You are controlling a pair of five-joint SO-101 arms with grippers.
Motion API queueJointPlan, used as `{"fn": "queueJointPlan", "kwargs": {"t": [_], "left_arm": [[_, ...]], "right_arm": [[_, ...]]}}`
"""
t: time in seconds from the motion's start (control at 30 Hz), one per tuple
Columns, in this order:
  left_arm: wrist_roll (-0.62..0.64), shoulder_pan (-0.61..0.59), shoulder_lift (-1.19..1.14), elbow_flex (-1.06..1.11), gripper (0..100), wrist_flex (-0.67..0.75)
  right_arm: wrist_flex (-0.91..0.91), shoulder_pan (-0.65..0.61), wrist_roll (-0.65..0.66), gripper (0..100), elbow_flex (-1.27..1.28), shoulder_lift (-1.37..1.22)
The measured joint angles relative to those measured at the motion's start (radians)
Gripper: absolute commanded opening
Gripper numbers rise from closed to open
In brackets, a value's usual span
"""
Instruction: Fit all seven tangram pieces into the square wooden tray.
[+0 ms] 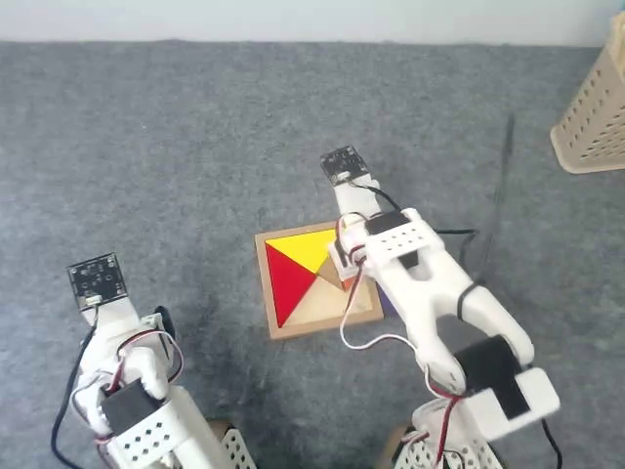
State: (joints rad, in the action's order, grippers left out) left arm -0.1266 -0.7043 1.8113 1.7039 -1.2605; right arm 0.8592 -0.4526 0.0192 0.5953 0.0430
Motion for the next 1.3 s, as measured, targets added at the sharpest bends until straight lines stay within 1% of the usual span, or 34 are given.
{"fn": "queueJointPlan", "kwargs": {"t": [0.2,0.27,0.37,0.5,0.67,0.77,0.87,1.07,1.2,1.3], "left_arm": [[0.0,0.0,0.0,0.0,23,0.0],[0.0,0.0,0.0,0.0,23,0.0],[0.0,0.0,0.0,0.0,23,0.0],[0.0,0.0,0.0,0.0,23,0.0],[0.0,0.0,0.0,0.0,23,0.0],[0.0,0.0,0.0,0.0,23,0.0],[0.0,0.0,0.0,0.0,23,0.0],[0.0,0.0,0.0,0.0,23,0.0],[0.0,0.0,0.0,0.0,23,0.0],[0.0,0.0,0.0,0.0,23,0.0]], "right_arm": [[0.077,0.127,0.0,1.3,0.0,0.175],[0.077,0.153,0.0,4.7,0.0,0.184],[0.077,0.152,-0.035,13.9,0.0,0.181],[0.077,0.155,-0.074,22.5,-0.008,0.094],[0.077,0.153,-0.118,27.8,-0.1,-0.094],[0.077,0.155,-0.127,28.9,-0.152,-0.187],[0.077,0.153,-0.13,28.8,-0.192,-0.222],[0.077,0.152,-0.13,28.7,-0.204,-0.232],[0.077,0.123,-0.135,28.6,-0.204,-0.233],[0.077,0.091,-0.166,28.5,-0.204,-0.235]]}}
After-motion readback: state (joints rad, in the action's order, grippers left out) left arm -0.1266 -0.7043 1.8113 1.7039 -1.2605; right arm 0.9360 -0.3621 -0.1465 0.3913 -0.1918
